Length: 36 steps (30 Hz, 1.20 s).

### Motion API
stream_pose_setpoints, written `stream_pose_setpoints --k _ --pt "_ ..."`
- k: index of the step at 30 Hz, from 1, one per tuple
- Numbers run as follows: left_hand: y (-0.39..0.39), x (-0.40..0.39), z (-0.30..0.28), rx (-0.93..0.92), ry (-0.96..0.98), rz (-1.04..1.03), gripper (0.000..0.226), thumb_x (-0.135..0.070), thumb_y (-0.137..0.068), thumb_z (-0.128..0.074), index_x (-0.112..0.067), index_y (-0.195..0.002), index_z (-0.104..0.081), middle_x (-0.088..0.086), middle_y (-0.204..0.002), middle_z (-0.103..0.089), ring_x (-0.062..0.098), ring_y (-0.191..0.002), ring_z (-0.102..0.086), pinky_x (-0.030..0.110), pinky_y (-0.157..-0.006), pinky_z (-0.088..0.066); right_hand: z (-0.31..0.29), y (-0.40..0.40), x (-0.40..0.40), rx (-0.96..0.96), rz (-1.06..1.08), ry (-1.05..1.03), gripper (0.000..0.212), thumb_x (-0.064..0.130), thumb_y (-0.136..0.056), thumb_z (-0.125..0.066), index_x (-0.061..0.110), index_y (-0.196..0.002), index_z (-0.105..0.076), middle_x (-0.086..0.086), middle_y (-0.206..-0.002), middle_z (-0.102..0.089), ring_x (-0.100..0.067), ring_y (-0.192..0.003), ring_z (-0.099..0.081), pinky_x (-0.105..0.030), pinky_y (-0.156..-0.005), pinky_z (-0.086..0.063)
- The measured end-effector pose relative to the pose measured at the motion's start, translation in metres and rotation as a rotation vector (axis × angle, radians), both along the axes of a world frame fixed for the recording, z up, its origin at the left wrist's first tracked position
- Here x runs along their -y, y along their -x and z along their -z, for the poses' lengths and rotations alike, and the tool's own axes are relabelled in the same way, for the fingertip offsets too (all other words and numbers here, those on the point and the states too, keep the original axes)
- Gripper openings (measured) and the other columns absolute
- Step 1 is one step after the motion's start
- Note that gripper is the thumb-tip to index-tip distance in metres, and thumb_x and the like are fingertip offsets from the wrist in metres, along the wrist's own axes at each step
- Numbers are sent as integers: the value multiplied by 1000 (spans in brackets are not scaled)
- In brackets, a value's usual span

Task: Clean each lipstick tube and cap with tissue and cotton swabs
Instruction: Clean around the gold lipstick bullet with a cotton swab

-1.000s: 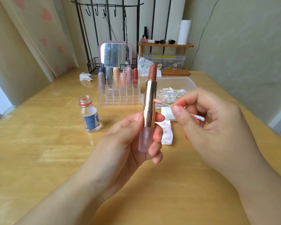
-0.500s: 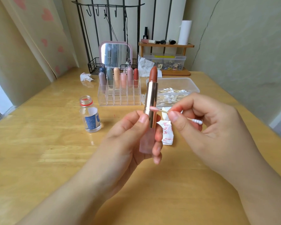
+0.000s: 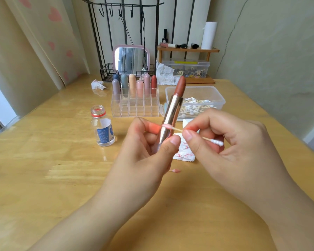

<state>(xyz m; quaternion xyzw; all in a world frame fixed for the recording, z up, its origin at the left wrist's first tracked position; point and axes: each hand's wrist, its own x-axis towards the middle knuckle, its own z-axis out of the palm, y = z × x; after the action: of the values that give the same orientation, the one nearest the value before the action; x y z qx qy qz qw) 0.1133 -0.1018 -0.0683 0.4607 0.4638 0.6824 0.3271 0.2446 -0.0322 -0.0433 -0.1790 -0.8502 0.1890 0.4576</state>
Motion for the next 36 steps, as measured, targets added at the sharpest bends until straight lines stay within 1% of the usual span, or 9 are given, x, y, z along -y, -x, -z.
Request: stream_pose_setpoints --k 3,7,12,16,21,25,28,32,36 --pt "-1 -1 1 8 4 -10 20 -24 -75 -60 -15 -87 -47 4 -64 -46 8 -52 -42 15 -45 -42 -1 0 0 -8 11 -9 10 14 -82 -64 13 -73 -62 -2 -53 -41 -1 -46 -40 1 -49 -30" --pt "3 -4 4 105 5 35 9 -29 -83 -49 -23 -83 -55 3 -66 -54 13 -53 -42 23 -53 -38 -1 -1 0 -10 12 -13 10 13 -82 -64 14 -72 -62 -3 -54 -40 -2 -47 -38 1 -49 -30" --pt "3 -1 6 -40 17 49 22 -32 -85 -45 -21 -98 -59 -8 -73 -58 10 -67 -51 17 -64 -43 -1 -2 -3 7 62 -32 10 14 -81 -64 13 -71 -62 -4 -56 -43 -9 -48 -38 -4 -49 -29" --pt "5 0 2 -113 38 6 23 -34 -82 -52 -17 -97 -58 -9 -69 -58 6 -64 -56 13 -60 -45 -2 -2 -4 7 88 -50 10 15 -81 -65 15 -72 -62 -3 -57 -44 -5 -49 -37 -6 -50 -28" --pt "-1 -1 4 -119 43 -22 22 -29 -75 -60 -22 -96 -57 6 -71 -55 9 -61 -54 13 -53 -46 1 2 1 -2 44 -43 10 10 -81 -65 12 -72 -62 3 -49 -37 3 -48 -40 6 -48 -27" --pt "-1 0 2 -100 30 -41 15 -21 -82 -67 -19 -93 -57 1 -72 -58 6 -59 -53 12 -50 -45 0 -1 -2 7 74 -64 11 11 -78 -65 12 -68 -62 9 -47 -32 2 -46 -38 2 -48 -28" --pt "-1 1 -1 -64 28 -53 13 -9 -84 -61 -13 -92 -53 8 -75 -62 3 -52 -54 12 -47 -44 -1 -3 -3 -10 91 -40 12 13 -76 -65 15 -66 -60 2 -48 -33 -2 -46 -36 -1 -49 -29" --pt "-3 2 -3 -75 20 -70 15 -9 -83 -61 -12 -89 -48 11 -68 -57 5 -46 -51 12 -44 -42 1 3 0 -20 38 6 12 13 -80 -65 16 -69 -61 -4 -50 -38 -1 -45 -38 4 -47 -29" --pt "-5 2 -3 -84 11 -68 16 -11 -81 -62 -15 -90 -49 -13 -56 -51 -1 -47 -46 10 -43 -41 1 1 0 -22 40 25 11 13 -79 -65 15 -69 -61 -4 -50 -40 -2 -44 -39 3 -47 -29"
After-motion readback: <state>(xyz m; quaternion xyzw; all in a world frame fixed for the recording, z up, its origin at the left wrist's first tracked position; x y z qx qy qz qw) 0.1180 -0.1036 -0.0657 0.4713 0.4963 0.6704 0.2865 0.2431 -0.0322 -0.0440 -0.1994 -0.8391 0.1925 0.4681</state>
